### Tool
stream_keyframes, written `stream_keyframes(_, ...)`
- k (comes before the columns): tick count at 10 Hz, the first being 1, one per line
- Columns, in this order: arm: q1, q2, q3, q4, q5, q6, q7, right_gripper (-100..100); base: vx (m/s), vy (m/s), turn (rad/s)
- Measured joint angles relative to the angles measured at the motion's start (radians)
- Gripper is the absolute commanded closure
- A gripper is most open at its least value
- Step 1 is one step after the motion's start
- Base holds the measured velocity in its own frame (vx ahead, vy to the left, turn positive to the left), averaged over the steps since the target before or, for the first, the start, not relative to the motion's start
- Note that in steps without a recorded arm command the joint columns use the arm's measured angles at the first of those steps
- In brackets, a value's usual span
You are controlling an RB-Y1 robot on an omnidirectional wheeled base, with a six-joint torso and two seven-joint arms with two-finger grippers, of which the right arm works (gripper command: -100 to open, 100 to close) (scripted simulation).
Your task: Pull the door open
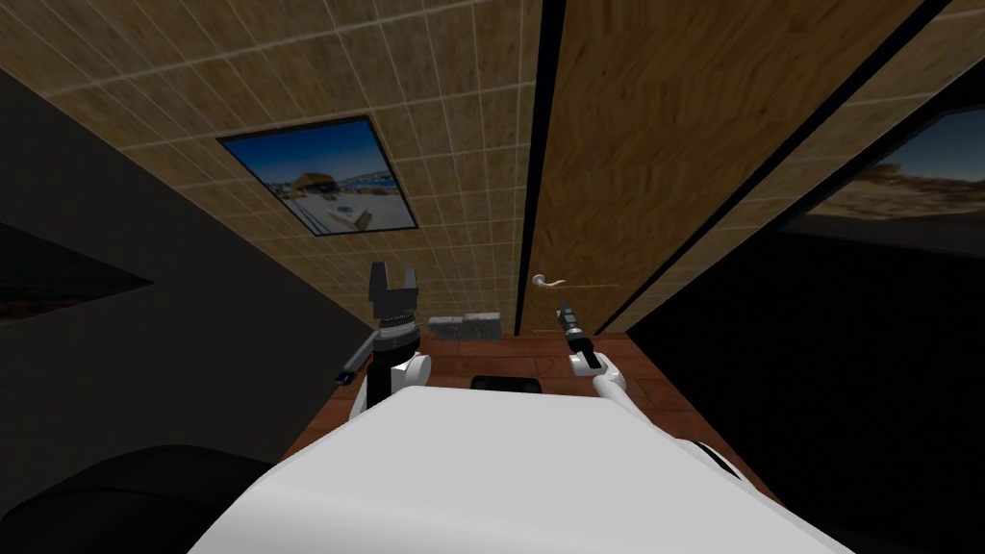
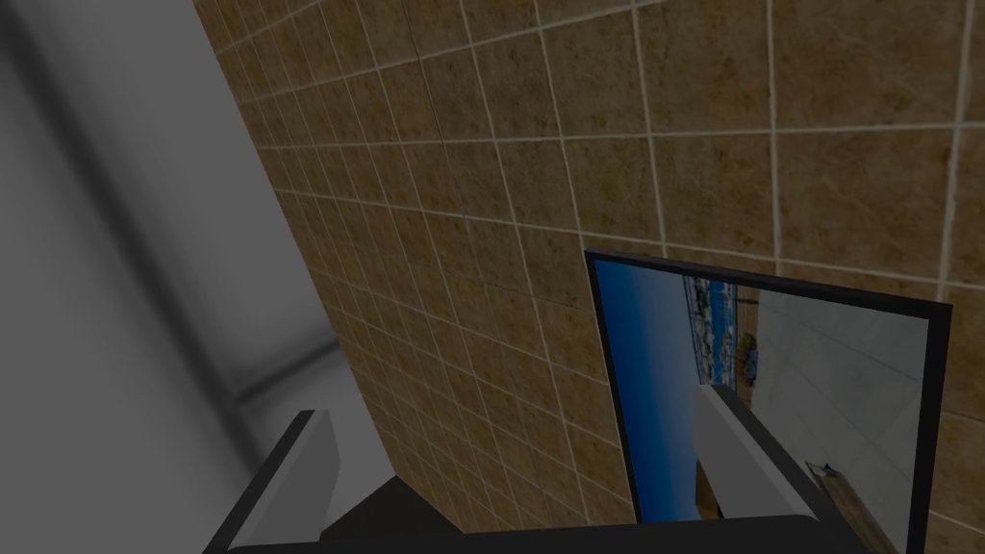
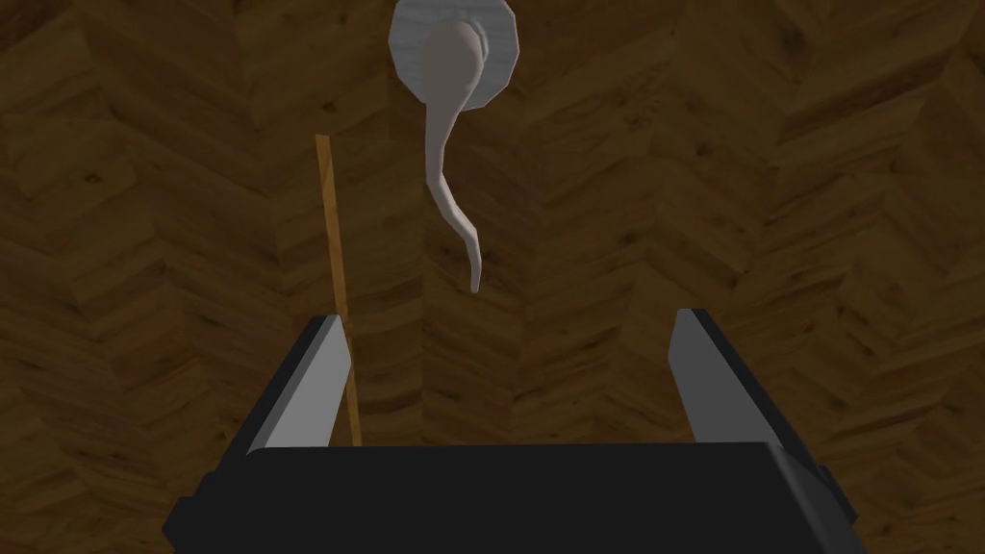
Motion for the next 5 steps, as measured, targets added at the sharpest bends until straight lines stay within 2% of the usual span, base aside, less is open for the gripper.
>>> stream_keyframes(2,-0.024,-0.006,-0.005,0.054,0.005,-0.013,-0.009,-100,0.116,0.001,0.026)
stream_keyframes(4,-0.040,-0.009,-0.008,0.092,0.012,-0.014,-0.018,-100,0.105,-0.002,0.016)
stream_keyframes(5,-0.041,-0.009,-0.008,0.094,0.013,-0.014,-0.019,-100,0.040,-0.003,0.245)
